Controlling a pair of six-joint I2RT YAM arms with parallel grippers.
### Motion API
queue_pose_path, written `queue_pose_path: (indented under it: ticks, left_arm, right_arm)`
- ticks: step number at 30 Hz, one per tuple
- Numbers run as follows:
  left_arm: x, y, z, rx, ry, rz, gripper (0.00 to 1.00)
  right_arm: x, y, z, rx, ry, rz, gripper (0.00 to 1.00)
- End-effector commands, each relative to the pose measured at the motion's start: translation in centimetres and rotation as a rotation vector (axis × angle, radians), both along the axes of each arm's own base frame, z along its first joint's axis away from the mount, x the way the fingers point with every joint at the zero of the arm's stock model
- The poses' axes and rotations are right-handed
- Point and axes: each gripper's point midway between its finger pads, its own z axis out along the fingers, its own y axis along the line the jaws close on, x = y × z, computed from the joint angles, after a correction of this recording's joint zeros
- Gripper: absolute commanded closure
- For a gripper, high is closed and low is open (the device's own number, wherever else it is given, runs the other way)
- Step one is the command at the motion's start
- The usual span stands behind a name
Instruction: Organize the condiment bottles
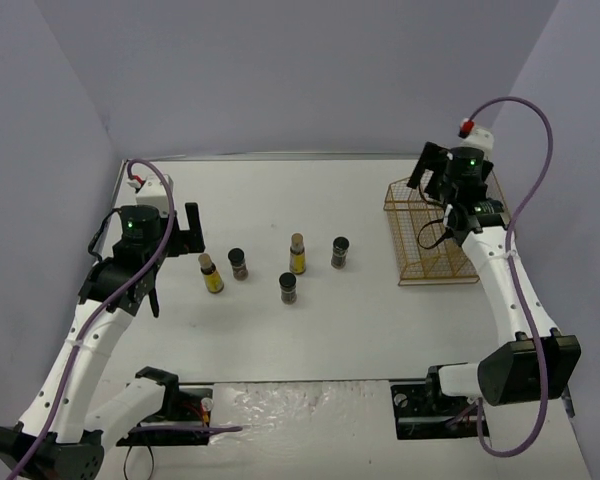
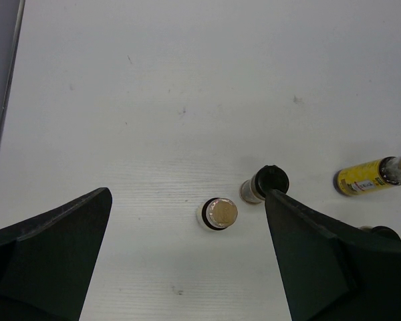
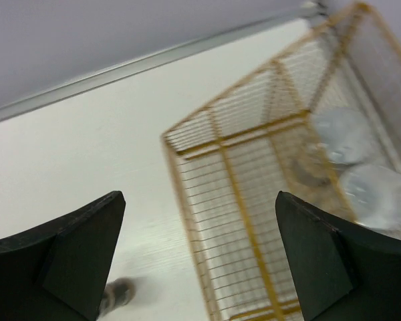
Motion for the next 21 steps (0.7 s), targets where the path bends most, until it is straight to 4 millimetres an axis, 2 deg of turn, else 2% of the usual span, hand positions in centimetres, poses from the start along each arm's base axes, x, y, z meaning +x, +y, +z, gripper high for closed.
queue_pose_path:
  ticks: [1,3,5,8,9,11,12,14,18,21]
  left_arm:
    - [1.0,-0.5,2.3,-0.034,-0.076,-0.003,0.03]
    - [1.0,-0.4,2.2,-0.032,-0.076,0.001,0.03]
    - [1.1,-0.4,2.1,-0.029,-0.074,0.003,0.03]
    - [1.2,-0.3,2.0,-0.027,-0.069,0.006,0.03]
    - [1.2,-0.3,2.0,-0.027,-0.069,0.005,0.03]
    - [1.2,-0.4,1.9,-0.03,-0.069,0.004,0.03]
    - [1.2,-0.4,1.9,-0.03,-0.069,0.005,0.03]
    - [1.3,-0.3,1.9,-0.029,-0.069,0.008,0.03]
    - [1.2,-0.2,1.9,-0.028,-0.069,0.01,0.03]
    - [1.3,-0.3,1.9,-0.029,-0.068,0.009,0.03]
  right_arm:
    - [0.5,9.9,2.9,-0.036,-0.104,0.432,0.07]
    - [-0.2,14.8,1.6,-0.063,-0.084,0.601,0.07]
    - [-0.9,18.7,-0.4,-0.078,-0.048,0.751,0.07]
    - [-2.0,22.7,-2.9,-0.069,-0.014,0.892,0.07]
    - [-2.0,23.4,-3.2,-0.063,-0.02,0.912,0.07]
    - [-2.4,26.4,-4.1,-0.057,-0.045,0.987,0.07]
    - [-2.4,26.7,-4.1,-0.065,-0.054,1.0,0.07]
    - [-2.7,28.7,-5.6,-0.08,-0.033,1.054,0.07]
    - [-3.7,31.4,-7.0,-0.092,-0.02,1.119,0.09]
    - [-4.2,32.5,-7.9,-0.106,-0.016,1.133,0.1]
